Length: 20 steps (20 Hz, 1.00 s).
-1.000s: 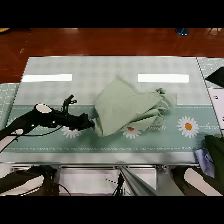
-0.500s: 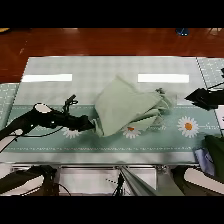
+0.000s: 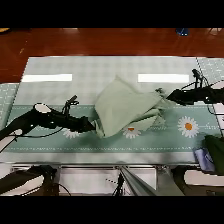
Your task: Fold the shirts.
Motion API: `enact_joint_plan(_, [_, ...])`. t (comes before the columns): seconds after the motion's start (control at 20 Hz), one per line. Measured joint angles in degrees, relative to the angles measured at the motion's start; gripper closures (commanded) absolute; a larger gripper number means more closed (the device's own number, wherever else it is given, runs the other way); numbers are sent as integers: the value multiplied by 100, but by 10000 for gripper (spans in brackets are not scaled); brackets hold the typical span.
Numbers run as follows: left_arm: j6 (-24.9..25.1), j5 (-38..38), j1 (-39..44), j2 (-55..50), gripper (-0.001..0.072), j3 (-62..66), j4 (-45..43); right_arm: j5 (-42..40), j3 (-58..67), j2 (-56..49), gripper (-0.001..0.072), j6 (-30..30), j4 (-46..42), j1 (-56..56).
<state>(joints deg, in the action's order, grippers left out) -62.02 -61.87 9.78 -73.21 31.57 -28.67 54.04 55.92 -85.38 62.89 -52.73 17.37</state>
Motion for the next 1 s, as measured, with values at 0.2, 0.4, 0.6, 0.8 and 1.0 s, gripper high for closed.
enact_joint_plan(0.2, [0,-101,-186,203,679,304,-4,72,278,160,683,-57,-39,-52])
enact_joint_plan(0.4, [-7,-321,-756,852,680,1226,4,271,914,1036,684,-103,-66,278])
enact_joint_plan(0.6, [-138,-588,-1416,1670,679,2647,101,369,1519,2326,684,-116,4,455])
enact_joint_plan(0.8, [-201,-638,-1899,2308,679,4153,175,361,1912,3530,684,162,83,498])
enact_joint_plan(1.0, [-225,-645,-2232,2719,679,5353,197,356,2264,4494,684,715,-55,516])
